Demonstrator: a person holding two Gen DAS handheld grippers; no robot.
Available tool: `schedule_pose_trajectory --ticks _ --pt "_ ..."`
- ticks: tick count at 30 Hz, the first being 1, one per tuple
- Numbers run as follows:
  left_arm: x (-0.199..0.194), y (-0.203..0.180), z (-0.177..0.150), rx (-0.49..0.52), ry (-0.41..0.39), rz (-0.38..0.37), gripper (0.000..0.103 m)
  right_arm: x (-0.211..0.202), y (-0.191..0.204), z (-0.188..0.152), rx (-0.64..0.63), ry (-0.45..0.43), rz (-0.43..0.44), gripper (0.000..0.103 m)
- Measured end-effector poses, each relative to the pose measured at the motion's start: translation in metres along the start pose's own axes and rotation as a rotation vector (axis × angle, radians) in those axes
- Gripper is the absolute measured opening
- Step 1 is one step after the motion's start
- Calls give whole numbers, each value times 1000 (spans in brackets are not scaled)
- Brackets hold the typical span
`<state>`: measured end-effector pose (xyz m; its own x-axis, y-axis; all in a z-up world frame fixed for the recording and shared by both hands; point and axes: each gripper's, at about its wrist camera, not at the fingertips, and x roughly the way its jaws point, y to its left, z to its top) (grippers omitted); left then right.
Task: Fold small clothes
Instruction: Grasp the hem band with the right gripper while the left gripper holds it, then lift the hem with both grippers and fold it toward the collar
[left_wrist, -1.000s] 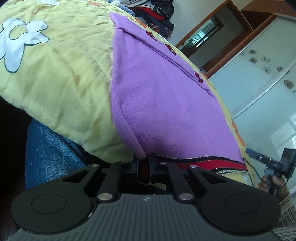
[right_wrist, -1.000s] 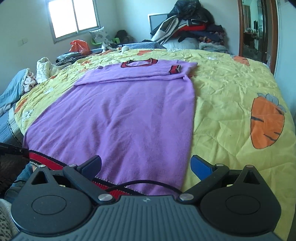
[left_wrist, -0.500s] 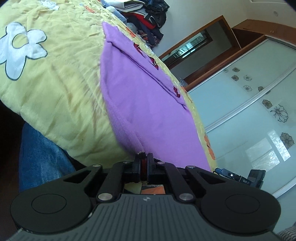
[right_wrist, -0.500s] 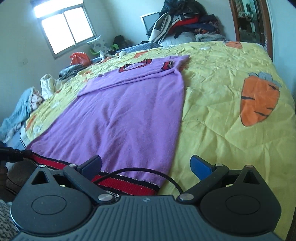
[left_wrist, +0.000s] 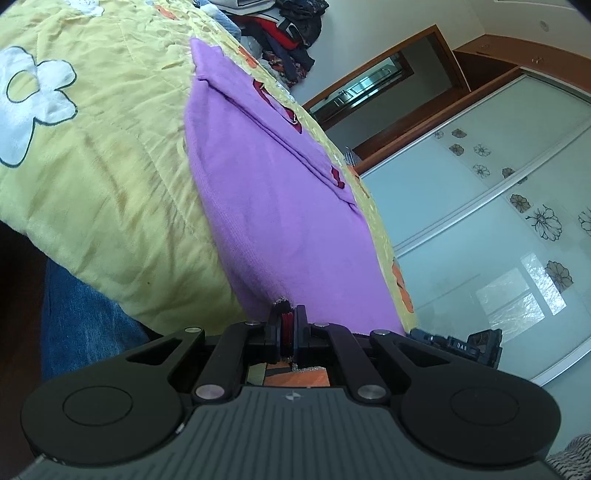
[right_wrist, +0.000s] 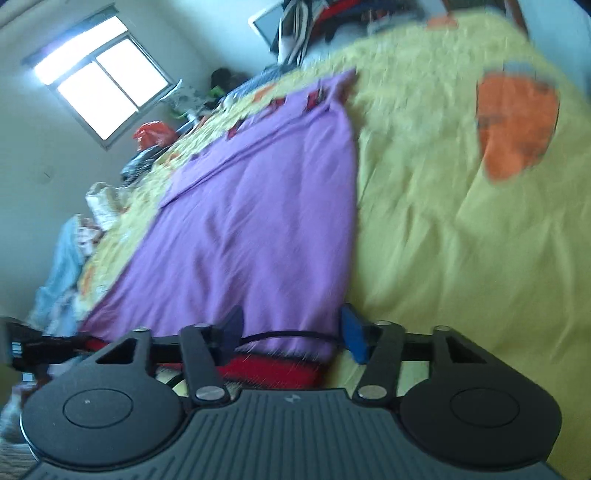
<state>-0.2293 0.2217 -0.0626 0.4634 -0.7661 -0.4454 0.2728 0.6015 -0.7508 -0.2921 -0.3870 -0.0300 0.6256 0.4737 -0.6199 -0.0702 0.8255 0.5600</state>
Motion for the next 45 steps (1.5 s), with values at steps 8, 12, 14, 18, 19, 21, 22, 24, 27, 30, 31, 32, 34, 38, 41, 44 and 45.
schedule_pose_trajectory --ticks 8,12,14,18,19,21,22,24,27,30,31,32,34,38,41,44,45 --pt "5 6 3 5 14 17 5 -42 31 -22 -97 116 -43 54" --pt "10 11 5 -4 14 9 5 -25 12 -11 -12 42 -40 53" --pt "11 9 6 0 15 -1 5 -15 5 -11 20 26 -33 52" --pt "12 7 8 14 12 -9 5 -15 5 -17 10 28 -26 42" --pt "12 7 8 11 7 -15 5 -14 7 -18 -3 33 -36 25" --pt "13 6 8 18 4 -15 5 -9 10 -20 -24 31 -52 15" --pt "14 5 8 21 3 -11 5 -7 10 -21 -27 26 -47 11" --pt "13 1 9 33 -3 -3 5 -5 10 -23 -34 7 -52 8" --pt "4 -8 11 67 -40 4 4 -7 18 -25 -58 -23 -40 6" --pt "-7 -17 12 79 -84 -11 4 -17 29 -20 -83 -90 -21 6" --pt "-10 -19 12 79 -91 -24 4 -21 33 -17 -90 -118 -10 6" --pt "-11 -22 14 82 -100 -26 4 -26 38 -13 -102 -147 -1 6" --pt "-13 -23 19 71 -111 -23 4 -32 44 -4 -120 -191 11 6" --pt "-17 -21 34 22 -149 -52 4 -35 47 23 -140 -258 40 5" --pt "-13 -18 53 -10 -180 -58 4 -25 43 47 -140 -294 46 5" --pt "-1 -10 79 -47 -201 -59 4 -6 32 73 -113 -311 50 5" --pt "5 -7 89 -54 -205 -62 4 2 29 83 -104 -312 51 5"
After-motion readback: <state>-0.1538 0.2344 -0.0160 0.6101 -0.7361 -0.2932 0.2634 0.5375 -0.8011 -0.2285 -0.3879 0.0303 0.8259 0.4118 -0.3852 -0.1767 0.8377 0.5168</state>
